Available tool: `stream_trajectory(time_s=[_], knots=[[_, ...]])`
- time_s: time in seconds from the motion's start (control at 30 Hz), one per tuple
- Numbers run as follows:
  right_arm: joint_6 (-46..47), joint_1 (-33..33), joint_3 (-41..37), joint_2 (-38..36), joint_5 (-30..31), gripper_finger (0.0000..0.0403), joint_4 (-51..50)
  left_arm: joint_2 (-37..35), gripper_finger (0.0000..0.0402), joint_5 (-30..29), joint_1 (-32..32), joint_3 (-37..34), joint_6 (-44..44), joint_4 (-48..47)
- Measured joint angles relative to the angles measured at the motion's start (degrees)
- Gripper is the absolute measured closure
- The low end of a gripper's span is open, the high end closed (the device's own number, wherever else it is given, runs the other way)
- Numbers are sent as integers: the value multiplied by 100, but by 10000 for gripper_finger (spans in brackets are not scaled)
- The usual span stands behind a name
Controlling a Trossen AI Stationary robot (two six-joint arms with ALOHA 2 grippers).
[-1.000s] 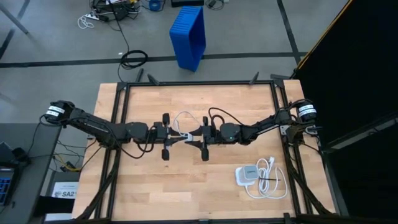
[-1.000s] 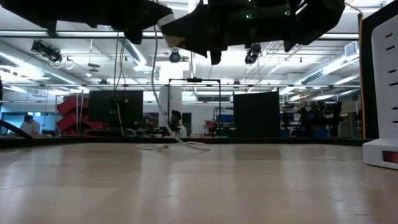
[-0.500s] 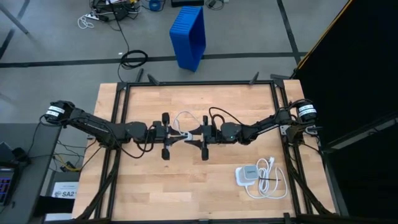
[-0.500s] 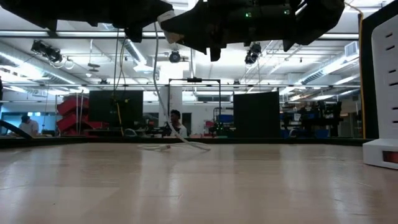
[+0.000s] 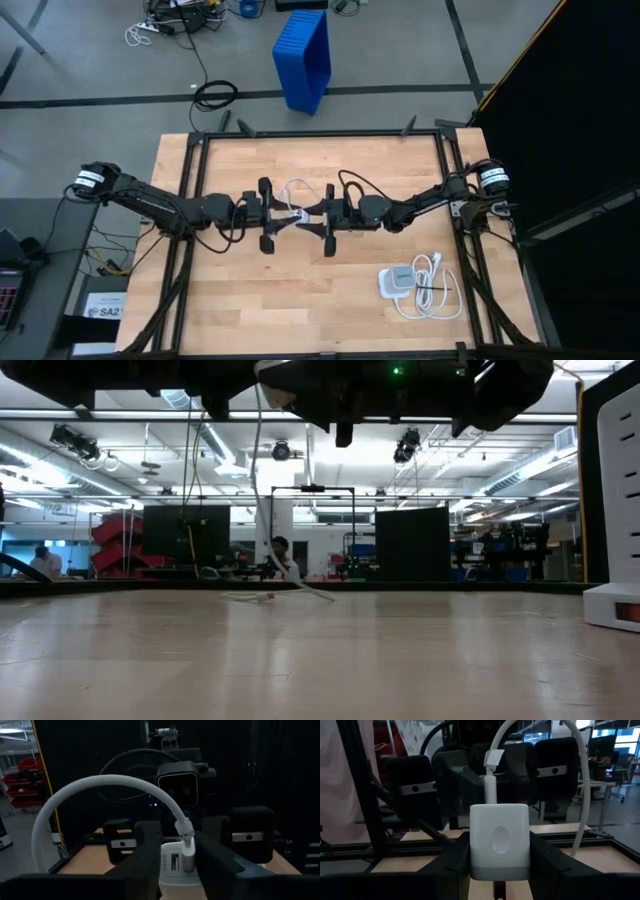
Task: Insert USB
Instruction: Insert the charger cable into the charger adapter
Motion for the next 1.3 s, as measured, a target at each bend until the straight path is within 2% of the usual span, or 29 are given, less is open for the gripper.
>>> stream_trajectory(time_s=[0.33, 0.63, 0.9, 1.17, 1.3], knots=[[48, -24, 26, -22, 78, 289, -293, -87, 218, -13, -40, -4, 32, -126], [-9, -48, 39, -46, 81, 289, -313, -513, 176, -23, -106, -7, 16, -558], [-91, -48, 39, -45, -5, 289, -441, -990, 169, -196, -195, -17, 58, -664], [-168, -46, 31, -42, -305, 289, -470, -776, 171, -445, -180, -20, 4, -697], [-168, -44, 26, -39, -326, 289, -498, -769, 190, -526, -177, -20, 85, -689]])
